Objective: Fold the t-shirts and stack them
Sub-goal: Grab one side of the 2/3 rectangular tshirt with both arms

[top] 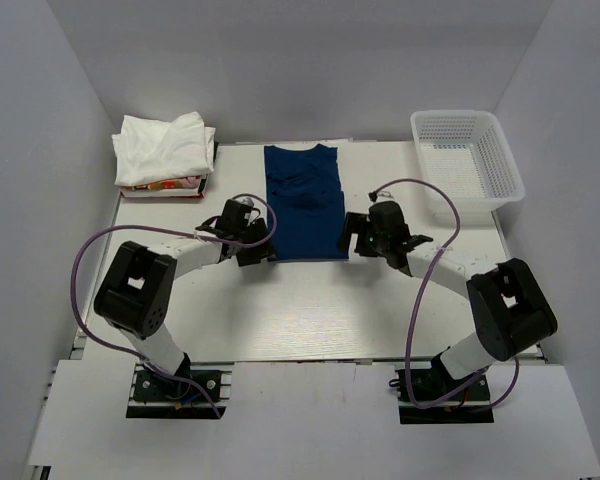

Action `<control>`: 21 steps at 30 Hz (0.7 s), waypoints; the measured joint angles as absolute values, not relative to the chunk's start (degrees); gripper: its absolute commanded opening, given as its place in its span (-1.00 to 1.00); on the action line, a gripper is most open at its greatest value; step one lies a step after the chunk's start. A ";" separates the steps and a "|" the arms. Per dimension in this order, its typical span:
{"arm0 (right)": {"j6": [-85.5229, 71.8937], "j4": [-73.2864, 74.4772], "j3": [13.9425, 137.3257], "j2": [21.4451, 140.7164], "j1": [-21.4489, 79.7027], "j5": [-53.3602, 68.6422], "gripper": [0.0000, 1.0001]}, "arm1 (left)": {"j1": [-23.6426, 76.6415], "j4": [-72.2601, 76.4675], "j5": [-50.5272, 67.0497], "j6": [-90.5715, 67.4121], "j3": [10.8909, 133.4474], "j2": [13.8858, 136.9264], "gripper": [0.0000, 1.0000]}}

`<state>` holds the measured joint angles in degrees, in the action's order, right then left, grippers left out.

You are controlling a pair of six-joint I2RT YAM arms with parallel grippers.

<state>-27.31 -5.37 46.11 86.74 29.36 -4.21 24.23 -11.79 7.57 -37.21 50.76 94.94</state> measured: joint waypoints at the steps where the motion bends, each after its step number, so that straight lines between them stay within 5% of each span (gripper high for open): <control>1: -27.66 -4.36 44.71 86.74 29.23 -3.81 0.81 | 24.23 -11.18 7.92 -36.93 51.44 96.07 0.10; 11: -28.42 -6.50 42.98 91.59 28.93 1.32 0.54 | 24.25 -8.03 10.81 -36.18 51.77 98.87 -0.96; 13: -28.67 -8.27 43.09 92.49 28.93 1.76 0.38 | 24.23 -7.64 11.05 -35.99 51.81 99.37 -1.00; 21: -29.63 -9.87 43.86 95.29 28.88 3.31 -1.00 | 24.25 -7.33 11.20 -35.79 52.16 99.77 -1.00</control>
